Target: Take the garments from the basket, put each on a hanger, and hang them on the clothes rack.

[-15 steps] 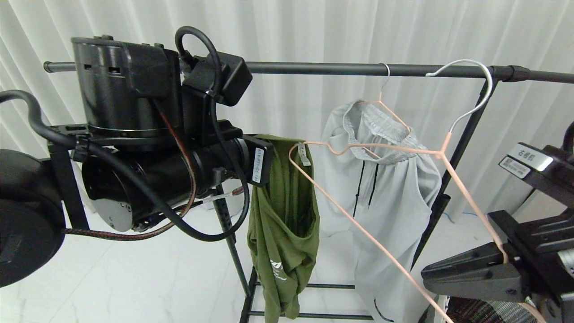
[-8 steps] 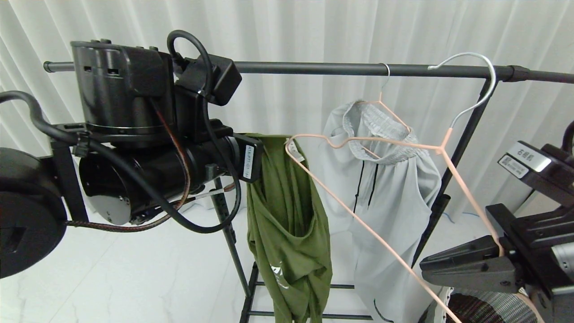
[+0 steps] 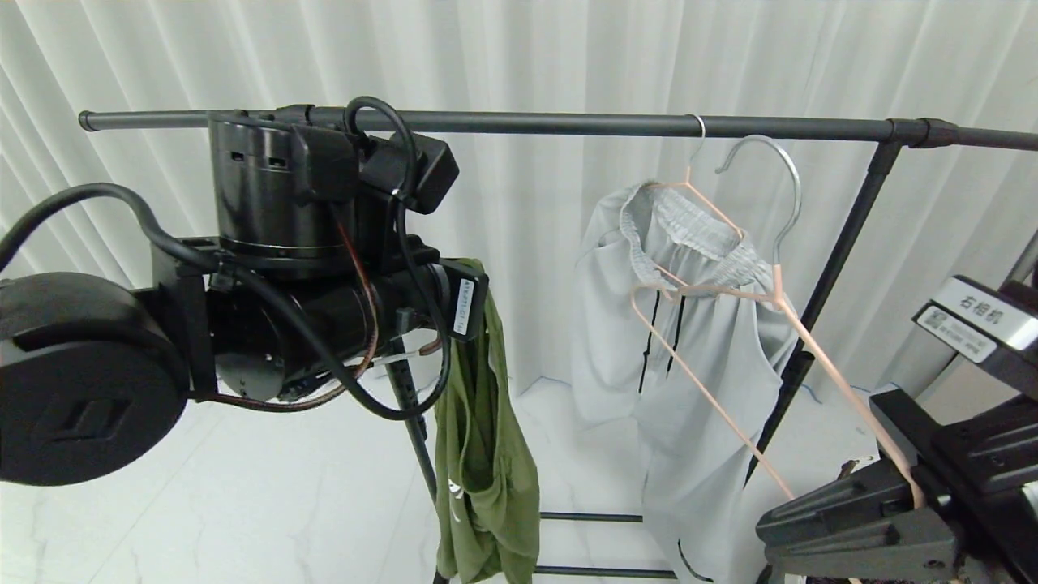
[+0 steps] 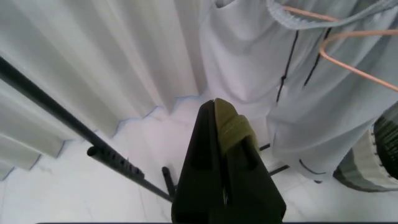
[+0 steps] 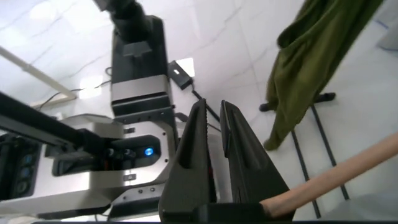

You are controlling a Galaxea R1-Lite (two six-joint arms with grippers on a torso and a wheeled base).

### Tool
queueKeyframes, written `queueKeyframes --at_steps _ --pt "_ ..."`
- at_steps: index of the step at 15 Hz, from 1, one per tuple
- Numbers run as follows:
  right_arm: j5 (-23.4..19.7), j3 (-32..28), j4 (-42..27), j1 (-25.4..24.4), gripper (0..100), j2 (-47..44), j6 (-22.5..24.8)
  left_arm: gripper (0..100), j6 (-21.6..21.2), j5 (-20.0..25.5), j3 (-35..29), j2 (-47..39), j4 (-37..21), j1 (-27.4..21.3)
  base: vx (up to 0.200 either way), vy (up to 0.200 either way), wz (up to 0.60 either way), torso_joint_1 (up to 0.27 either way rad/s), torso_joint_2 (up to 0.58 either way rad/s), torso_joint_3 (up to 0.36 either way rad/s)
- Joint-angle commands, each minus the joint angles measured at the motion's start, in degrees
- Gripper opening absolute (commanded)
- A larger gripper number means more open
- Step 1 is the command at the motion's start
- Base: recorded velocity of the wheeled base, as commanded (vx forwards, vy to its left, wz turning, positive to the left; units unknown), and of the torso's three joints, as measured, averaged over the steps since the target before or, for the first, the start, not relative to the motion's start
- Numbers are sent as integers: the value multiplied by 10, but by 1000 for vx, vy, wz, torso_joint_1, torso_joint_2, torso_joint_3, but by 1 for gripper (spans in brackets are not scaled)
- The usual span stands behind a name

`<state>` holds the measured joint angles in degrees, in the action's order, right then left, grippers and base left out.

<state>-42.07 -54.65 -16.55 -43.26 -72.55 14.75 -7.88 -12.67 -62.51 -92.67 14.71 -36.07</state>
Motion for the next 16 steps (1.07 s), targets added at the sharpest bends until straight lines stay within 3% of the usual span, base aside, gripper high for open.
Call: queueKeyframes --at_steps 1,8,11,16 --pt "-10 3 -2 -4 0 4 0 0 -1 -3 -8 -37 1 10 0 0 0 0 0 0" --pt "-84 28 -2 -65 0 18 20 0 0 27 -31 -59 1 -4 0 0 0 0 0 0" --pt "-111 33 -1 -65 0 9 49 0 1 32 -35 -68 1 -27 0 0 0 0 0 0" --pt "-118 41 11 -40 0 10 52 0 1 26 -42 -73 -3 -36 0 0 0 0 0 0"
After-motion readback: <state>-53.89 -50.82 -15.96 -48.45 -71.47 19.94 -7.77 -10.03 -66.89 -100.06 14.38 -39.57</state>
